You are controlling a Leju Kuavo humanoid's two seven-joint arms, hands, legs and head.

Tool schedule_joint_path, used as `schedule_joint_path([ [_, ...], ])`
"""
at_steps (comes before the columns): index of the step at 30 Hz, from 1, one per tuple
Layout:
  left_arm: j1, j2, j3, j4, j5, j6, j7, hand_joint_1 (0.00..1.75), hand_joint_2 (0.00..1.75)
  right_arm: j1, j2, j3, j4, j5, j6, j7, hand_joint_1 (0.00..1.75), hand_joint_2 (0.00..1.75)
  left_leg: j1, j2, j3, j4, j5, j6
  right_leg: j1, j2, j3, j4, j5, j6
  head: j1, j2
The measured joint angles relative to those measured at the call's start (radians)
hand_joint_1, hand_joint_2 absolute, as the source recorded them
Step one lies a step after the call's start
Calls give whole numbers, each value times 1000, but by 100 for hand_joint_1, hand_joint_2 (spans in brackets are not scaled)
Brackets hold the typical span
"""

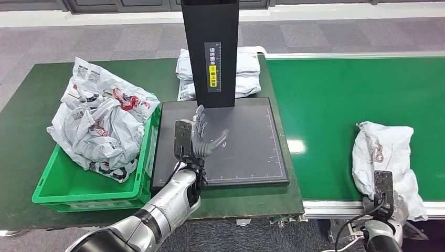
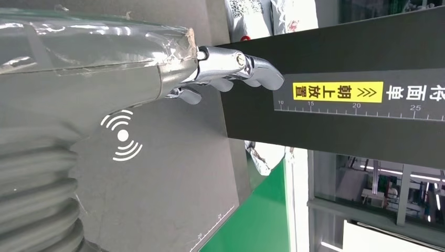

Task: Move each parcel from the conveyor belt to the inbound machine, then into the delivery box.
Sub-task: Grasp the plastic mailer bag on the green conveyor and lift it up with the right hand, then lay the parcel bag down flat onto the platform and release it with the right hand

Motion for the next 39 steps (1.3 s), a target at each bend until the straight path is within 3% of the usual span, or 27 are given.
schedule_joint_path([
  [6,0,0,2,1,-7,-3,0,0,175,-7,-1,0,0,11,42,-9,175,175,0,0,1,0,0,0,0,0,1,0,0,0,0,0],
  [11,0,0,15,4,-29,-3,-3,0,175,0,17,-3,-29,17,27,-184,175,175,0,0,-1,0,0,0,0,0,1,0,0,0,0,0],
  [14,0,2,29,4,-58,-17,-23,0,175,34,84,11,-187,55,88,-296,175,175,1,0,-6,-1,0,0,1,0,1,1,0,0,0,0],
  [18,-4,7,42,0,-110,-16,-56,0,175,80,209,202,-486,132,157,-223,175,175,2,5,1,-3,1,-2,2,5,-2,1,0,-2,0,0],
  [23,-25,23,75,-43,-156,20,-80,0,175,79,293,484,-610,117,177,-181,175,175,4,0,0,-3,3,-4,3,1,-2,2,0,-3,0,0],
  [27,-37,36,104,-80,-178,25,-83,0,175,63,322,618,-616,100,185,-183,175,175,3,-1,0,-3,3,-4,3,0,-1,1,0,-2,0,0],
  [39,-40,53,152,-121,-205,17,-84,0,175,31,348,820,-573,97,314,-140,175,175,3,-1,0,-3,3,-4,3,0,-1,1,0,-2,0,0],
])
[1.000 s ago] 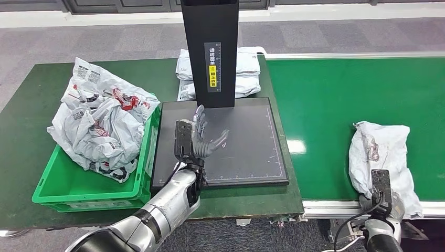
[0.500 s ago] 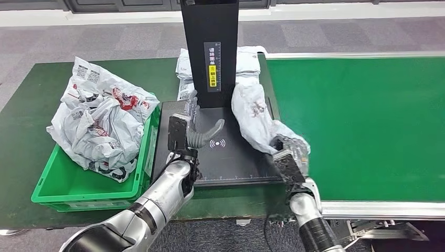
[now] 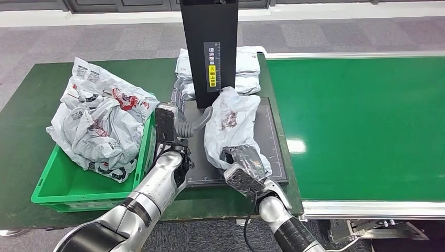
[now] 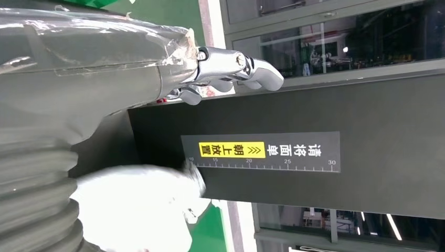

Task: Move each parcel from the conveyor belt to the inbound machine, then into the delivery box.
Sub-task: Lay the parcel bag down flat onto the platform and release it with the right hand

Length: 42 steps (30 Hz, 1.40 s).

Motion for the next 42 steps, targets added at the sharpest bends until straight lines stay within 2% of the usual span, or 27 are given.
schedule_joint_path([
  [6,0,2,2,-1,-2,3,0,0,175,-14,0,51,42,-4,13,0,175,175,0,0,0,0,0,0,0,0,0,0,0,0,0,0],
  [13,0,4,3,-2,-2,3,0,0,175,-23,0,62,64,-4,13,0,174,175,0,0,0,0,0,0,0,0,0,0,0,0,0,0],
  [17,0,5,3,-6,-8,10,0,0,175,-29,0,64,73,-4,21,10,0,175,0,0,0,0,0,0,0,0,0,0,0,0,0,0],
  [21,1,10,3,-17,-15,39,0,0,175,-31,0,70,89,-17,18,20,0,175,0,0,0,0,0,0,0,0,0,0,0,0,0,0],
  [25,8,22,7,-26,-9,50,0,0,175,-26,-5,72,93,-62,-4,-28,0,0,0,0,0,0,0,0,0,0,0,0,0,0,0,0],
  [32,15,34,10,-31,-8,42,0,0,175,14,-29,69,33,-151,-22,-89,0,0,0,0,0,0,0,0,0,0,0,0,0,0,0,0],
  [42,14,41,3,4,-70,23,20,0,175,24,-72,50,-40,-276,18,-105,0,0,0,1,1,0,0,0,0,0,0,0,0,0,0,0],
])
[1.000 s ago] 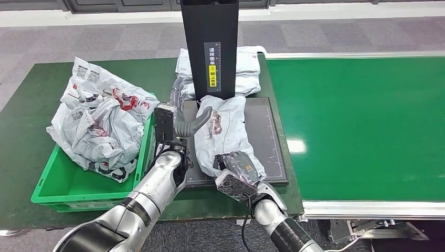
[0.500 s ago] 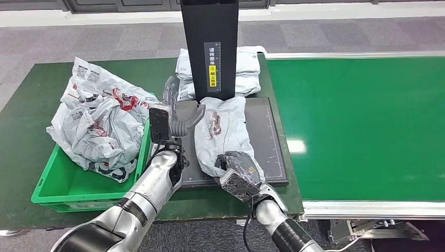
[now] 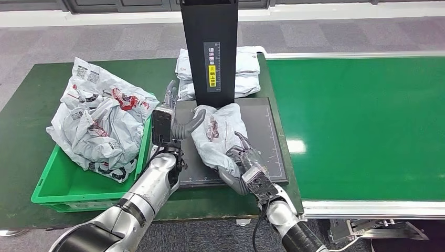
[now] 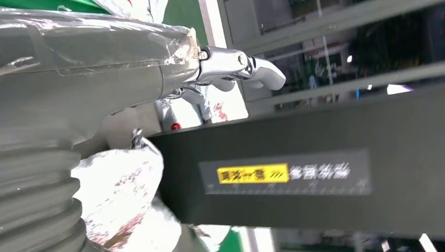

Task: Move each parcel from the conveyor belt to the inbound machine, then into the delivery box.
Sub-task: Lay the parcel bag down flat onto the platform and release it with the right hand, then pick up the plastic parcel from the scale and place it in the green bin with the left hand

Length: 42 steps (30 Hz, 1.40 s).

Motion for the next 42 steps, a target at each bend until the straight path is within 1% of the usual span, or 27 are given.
schedule_joint_path([
  [4,0,5,-17,18,-44,-3,22,0,175,6,-14,-12,-18,-46,32,-12,0,0,0,0,0,0,0,0,0,0,0,0,0,0,0,0],
  [7,0,8,-26,27,-61,-4,29,0,175,14,-20,-21,-33,-60,43,-13,0,0,0,0,0,0,0,0,0,0,0,0,0,0,0,0],
  [9,0,12,-38,33,-96,-11,49,0,175,20,-24,-29,-49,-62,46,-13,0,0,0,0,0,0,0,0,0,0,0,0,0,0,0,0],
  [14,-1,35,-119,61,-290,-69,170,0,175,25,-29,-61,-91,-62,43,-13,0,0,0,0,0,0,0,0,0,0,0,0,0,0,0,0],
  [18,-9,58,-220,95,-470,-121,297,0,175,13,-30,-82,-101,-58,52,-8,0,0,0,0,0,0,0,0,0,0,0,0,0,0,0,0],
  [20,-12,69,-274,114,-535,-136,352,0,175,1,-30,-94,-101,-58,58,-7,0,0,0,1,0,0,0,0,0,0,0,0,0,0,0,0],
  [23,-15,80,-322,130,-560,-142,376,0,175,-11,-30,-103,-102,-58,63,-6,0,0,0,0,0,0,0,0,0,0,0,0,0,0,0,0],
  [25,-18,86,-344,138,-590,-162,410,0,175,-14,-30,-104,-102,-56,67,-6,0,0,0,0,0,0,0,0,0,0,0,0,0,0,0,0],
  [26,-21,90,-356,144,-615,-183,438,8,175,-16,-30,-105,-102,-54,69,-6,0,0,0,0,0,0,0,0,0,0,0,0,0,0,0,0],
  [29,-33,100,-393,161,-691,-273,514,52,175,-26,-28,-115,-102,-49,74,-2,0,0,0,0,0,0,0,0,0,0,1,0,0,0,0,0],
  [30,-38,103,-404,165,-709,-305,526,59,175,-30,-28,-120,-105,-48,76,2,0,0,0,-1,1,0,0,0,0,0,2,0,0,0,0,0],
  [32,-49,106,-422,172,-732,-351,535,117,175,-33,-27,-129,-115,-46,78,8,0,0,0,-1,3,0,0,0,0,-1,4,0,0,0,0,0],
  [34,-57,108,-435,176,-741,-366,537,175,175,-34,-27,-139,-126,-45,79,10,0,0,0,-1,4,0,0,0,0,-1,5,0,0,0,0,0],
  [36,-63,109,-443,179,-747,-364,538,175,175,-34,-27,-147,-135,-45,79,11,0,0,0,0,5,0,0,0,0,-1,6,0,0,0,0,0],
  [38,-68,110,-446,180,-752,-342,536,175,175,-30,-27,-154,-146,-47,77,11,0,0,0,0,6,0,0,0,0,0,6,0,0,0,0,0],
  [40,-68,110,-445,180,-751,-290,528,175,175,-17,-28,-163,-163,-48,71,12,0,0,0,0,7,0,0,0,0,0,6,0,0,0,0,0],
  [42,-65,111,-441,179,-747,-219,511,175,175,7,-30,-171,-183,-46,64,10,0,0,0,0,7,0,0,0,0,0,6,0,0,0,0,0],
])
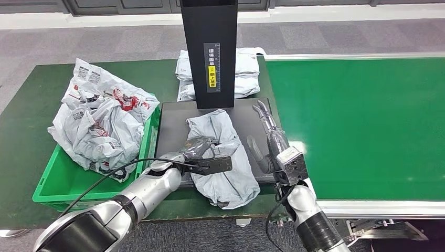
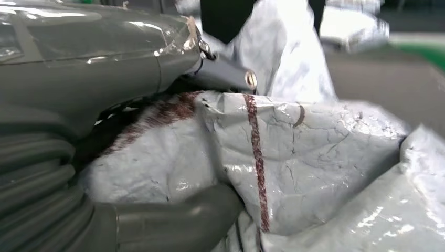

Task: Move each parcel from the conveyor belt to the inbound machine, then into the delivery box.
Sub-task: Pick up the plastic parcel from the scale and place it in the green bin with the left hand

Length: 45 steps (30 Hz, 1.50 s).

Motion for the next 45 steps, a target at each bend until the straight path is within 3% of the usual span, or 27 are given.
schedule_joint_path([
  [10,8,9,145,-66,33,451,-106,175,175,78,-11,-3,-57,5,-20,-1,0,0,0,0,-2,0,0,0,0,1,-2,0,0,0,0,0],
  [15,15,18,224,-150,-44,553,-137,175,175,86,-12,-3,-66,-3,-28,-2,0,0,0,1,-2,0,0,0,0,1,-2,0,0,0,0,0],
  [17,48,5,324,-266,-197,593,-231,175,175,88,-12,-3,-67,-13,-35,-3,0,0,0,1,-2,0,0,0,0,2,-3,0,0,0,0,0],
  [20,78,-50,612,-506,-455,616,-451,175,175,98,-13,-3,-67,-27,-38,-6,0,0,0,4,-4,0,-1,0,0,4,-5,0,0,0,0,0],
  [22,86,-87,803,-644,-544,617,-511,175,175,105,-13,-3,-67,-30,-38,-7,0,0,0,9,-2,0,-3,-1,-1,9,-5,0,1,-1,0,0],
  [24,105,-106,940,-770,-594,617,-514,175,175,112,-14,-3,-67,-35,-41,-6,0,0,0,14,0,-1,-4,-1,0,13,-6,0,1,-1,0,0],
  [26,135,-112,1037,-874,-651,617,-472,175,175,114,-19,-3,-67,-44,-49,-5,0,0,1,14,0,-1,-4,-2,1,14,-6,0,0,-2,0,0],
  [31,237,-48,1090,-988,-772,616,-130,175,175,126,-37,-3,-67,-60,-56,-12,0,0,2,12,0,-1,-3,-2,2,12,-5,0,0,-2,0,0],
  [39,288,9,1088,-1038,-780,616,-74,175,175,132,-48,-3,-68,-62,-56,-15,0,0,1,8,-1,0,-3,-2,1,9,-4,0,0,-2,0,0],
  [41,294,46,1053,-1025,-780,616,38,175,175,132,-48,-3,-68,-64,-57,-15,0,87,1,8,-1,0,-3,-2,1,9,-5,0,0,-2,0,0],
  [42,294,79,1012,-1005,-780,616,146,175,175,132,-48,-3,-68,-67,-57,-14,0,131,1,8,-1,0,-3,-2,1,9,-5,0,0,-2,0,0],
  [43,291,114,957,-972,-781,616,277,131,175,132,-49,-3,-68,-70,-58,-14,0,175,1,9,-1,0,-3,-2,1,9,-6,0,0,-2,0,0],
  [45,275,176,848,-878,-781,616,510,44,175,132,-50,-3,-73,-76,-61,-14,0,175,2,8,-1,0,-3,-3,2,9,-6,0,0,-2,0,0],
])
